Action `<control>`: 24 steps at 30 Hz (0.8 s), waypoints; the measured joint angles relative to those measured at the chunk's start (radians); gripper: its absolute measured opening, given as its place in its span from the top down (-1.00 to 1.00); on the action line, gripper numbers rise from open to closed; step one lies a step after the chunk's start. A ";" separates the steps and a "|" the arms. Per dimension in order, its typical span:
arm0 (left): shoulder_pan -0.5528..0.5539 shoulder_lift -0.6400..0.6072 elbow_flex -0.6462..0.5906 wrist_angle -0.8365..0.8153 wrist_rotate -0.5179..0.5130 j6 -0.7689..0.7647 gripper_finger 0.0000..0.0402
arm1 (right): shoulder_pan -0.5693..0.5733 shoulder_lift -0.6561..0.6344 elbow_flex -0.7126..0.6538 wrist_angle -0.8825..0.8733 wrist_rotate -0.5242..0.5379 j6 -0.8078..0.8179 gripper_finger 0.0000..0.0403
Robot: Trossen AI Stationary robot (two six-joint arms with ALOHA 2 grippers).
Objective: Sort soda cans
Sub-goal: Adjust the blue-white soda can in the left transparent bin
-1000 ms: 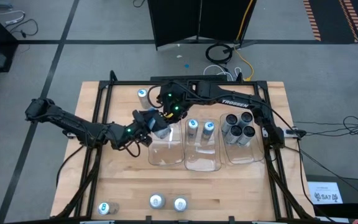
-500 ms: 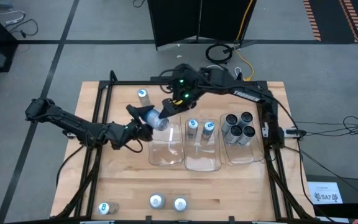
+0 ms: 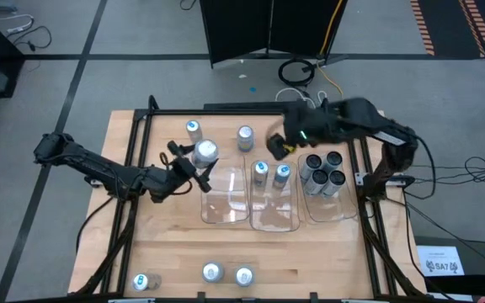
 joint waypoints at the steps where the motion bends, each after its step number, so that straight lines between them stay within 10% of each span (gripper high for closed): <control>1: 0.000 0.000 0.000 -0.001 -0.001 -0.050 -0.58 | 0.034 -0.003 0.000 -0.012 0.058 0.019 -0.95; 16: -0.022 0.000 0.000 -0.004 -0.018 -0.387 -0.58 | 0.302 0.035 -0.266 0.027 0.276 -0.015 -0.95; 24: -0.095 -0.011 0.000 -0.004 0.001 -0.384 -0.58 | 0.265 0.020 -0.596 0.637 0.098 -0.278 -0.95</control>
